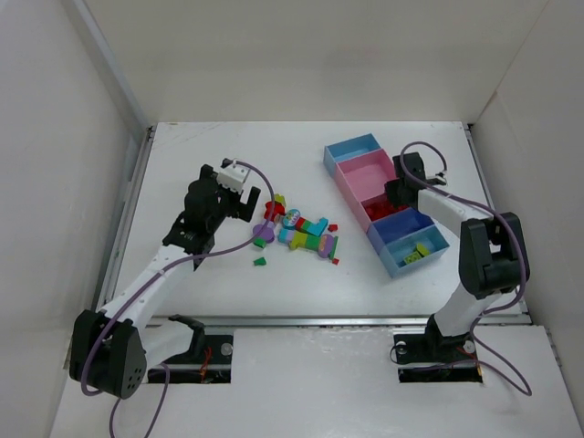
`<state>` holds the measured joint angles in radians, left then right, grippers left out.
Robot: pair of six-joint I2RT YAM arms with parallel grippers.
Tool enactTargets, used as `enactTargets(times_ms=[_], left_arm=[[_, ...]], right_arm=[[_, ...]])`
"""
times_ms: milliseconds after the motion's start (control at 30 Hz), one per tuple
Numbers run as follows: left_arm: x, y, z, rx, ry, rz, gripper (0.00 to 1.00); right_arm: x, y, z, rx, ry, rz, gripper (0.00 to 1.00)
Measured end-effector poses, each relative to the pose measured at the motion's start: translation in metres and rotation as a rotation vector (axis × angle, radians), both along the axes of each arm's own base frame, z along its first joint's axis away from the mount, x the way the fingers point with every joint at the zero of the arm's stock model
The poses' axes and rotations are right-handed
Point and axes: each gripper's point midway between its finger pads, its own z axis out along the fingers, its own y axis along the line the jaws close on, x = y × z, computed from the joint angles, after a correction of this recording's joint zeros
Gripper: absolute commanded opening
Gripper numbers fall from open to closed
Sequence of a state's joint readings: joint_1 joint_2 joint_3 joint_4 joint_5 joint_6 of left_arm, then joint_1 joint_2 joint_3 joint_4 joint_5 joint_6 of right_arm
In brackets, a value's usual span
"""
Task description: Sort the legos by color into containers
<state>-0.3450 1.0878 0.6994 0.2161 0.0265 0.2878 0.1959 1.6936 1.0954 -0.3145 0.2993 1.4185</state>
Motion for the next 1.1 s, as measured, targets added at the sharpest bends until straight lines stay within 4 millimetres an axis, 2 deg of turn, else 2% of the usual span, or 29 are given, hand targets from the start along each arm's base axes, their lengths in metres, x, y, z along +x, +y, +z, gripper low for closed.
enactTargets(times_ms=[233,900,1100], left_arm=[[0.000,0.000,0.003,-0.001,-0.011,-0.001,1.00],[-0.002,0.004,0.000,-0.003,-0.015,0.007,1.00],[-0.002,0.003,0.000,-0.007,-0.013,0.009,1.00]], right_arm=[[-0.002,-0.002,0.000,0.072,0.009,-0.110,0.00],[0.000,-0.002,-0.001,0.169,-0.007,-0.222,0.00],[-0.011,-0.006,0.000,0.218,-0.039,-0.285,0.00]])
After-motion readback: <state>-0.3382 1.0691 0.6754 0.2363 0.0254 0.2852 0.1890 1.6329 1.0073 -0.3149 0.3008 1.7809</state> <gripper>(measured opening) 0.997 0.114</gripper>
